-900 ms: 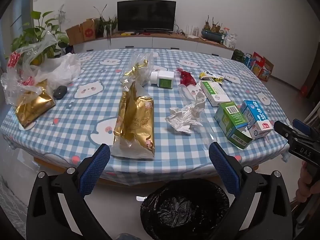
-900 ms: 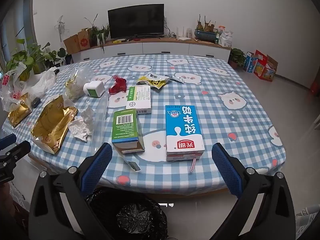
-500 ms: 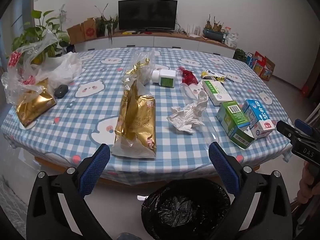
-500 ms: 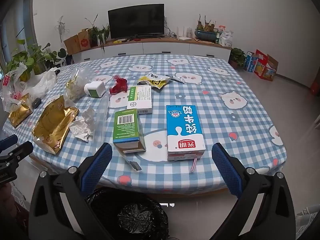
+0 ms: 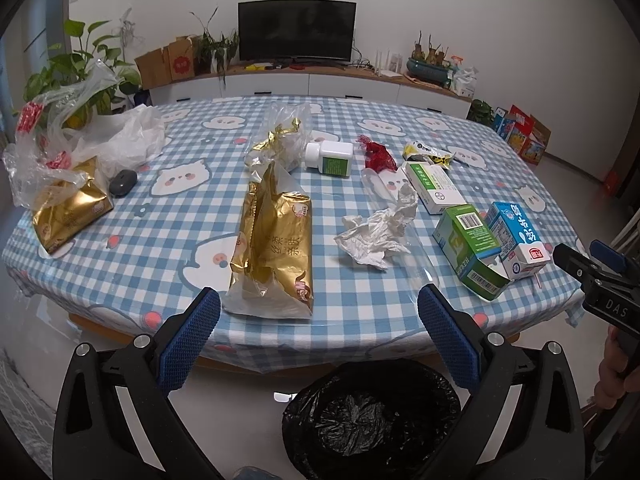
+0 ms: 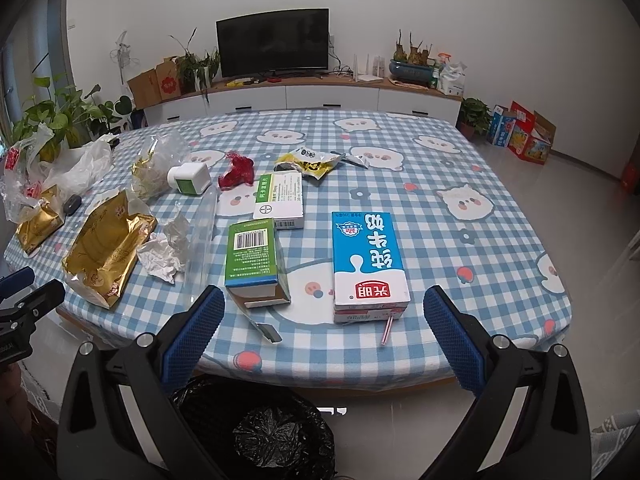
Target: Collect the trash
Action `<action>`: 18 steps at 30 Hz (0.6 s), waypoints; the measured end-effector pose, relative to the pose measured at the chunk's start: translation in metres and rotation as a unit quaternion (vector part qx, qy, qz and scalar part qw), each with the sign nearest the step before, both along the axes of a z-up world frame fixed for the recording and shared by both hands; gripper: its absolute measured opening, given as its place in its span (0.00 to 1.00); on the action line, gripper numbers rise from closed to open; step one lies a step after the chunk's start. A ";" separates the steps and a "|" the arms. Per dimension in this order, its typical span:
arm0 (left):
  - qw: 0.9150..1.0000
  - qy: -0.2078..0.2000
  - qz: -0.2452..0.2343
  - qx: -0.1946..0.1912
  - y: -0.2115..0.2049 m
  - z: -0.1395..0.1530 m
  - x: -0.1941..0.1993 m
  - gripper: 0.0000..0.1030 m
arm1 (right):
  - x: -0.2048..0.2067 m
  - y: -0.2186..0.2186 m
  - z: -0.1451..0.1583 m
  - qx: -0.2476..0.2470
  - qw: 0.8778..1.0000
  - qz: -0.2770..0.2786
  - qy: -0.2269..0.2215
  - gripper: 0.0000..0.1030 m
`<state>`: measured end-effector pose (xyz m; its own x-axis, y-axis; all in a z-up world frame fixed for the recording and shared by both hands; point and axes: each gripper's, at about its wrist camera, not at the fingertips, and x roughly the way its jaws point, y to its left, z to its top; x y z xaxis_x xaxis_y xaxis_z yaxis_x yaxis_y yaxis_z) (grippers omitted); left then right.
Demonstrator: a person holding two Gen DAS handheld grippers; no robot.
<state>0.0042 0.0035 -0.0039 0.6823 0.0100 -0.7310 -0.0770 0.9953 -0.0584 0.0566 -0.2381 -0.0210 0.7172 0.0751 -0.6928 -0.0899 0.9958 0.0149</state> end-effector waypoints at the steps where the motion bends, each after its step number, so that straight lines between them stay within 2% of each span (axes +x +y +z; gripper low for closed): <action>1: 1.000 -0.001 0.000 -0.003 0.001 0.001 0.000 0.94 | 0.001 0.000 -0.001 0.000 1.000 -0.001 0.001 0.93; 18: 1.000 0.004 -0.006 -0.003 0.000 0.002 -0.001 0.94 | 0.000 0.000 0.000 0.000 1.000 -0.001 0.001 0.93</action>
<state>0.0033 0.0038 -0.0022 0.6763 -0.0033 -0.7367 -0.0655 0.9958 -0.0645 0.0571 -0.2382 -0.0212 0.7154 0.0730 -0.6949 -0.0873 0.9961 0.0148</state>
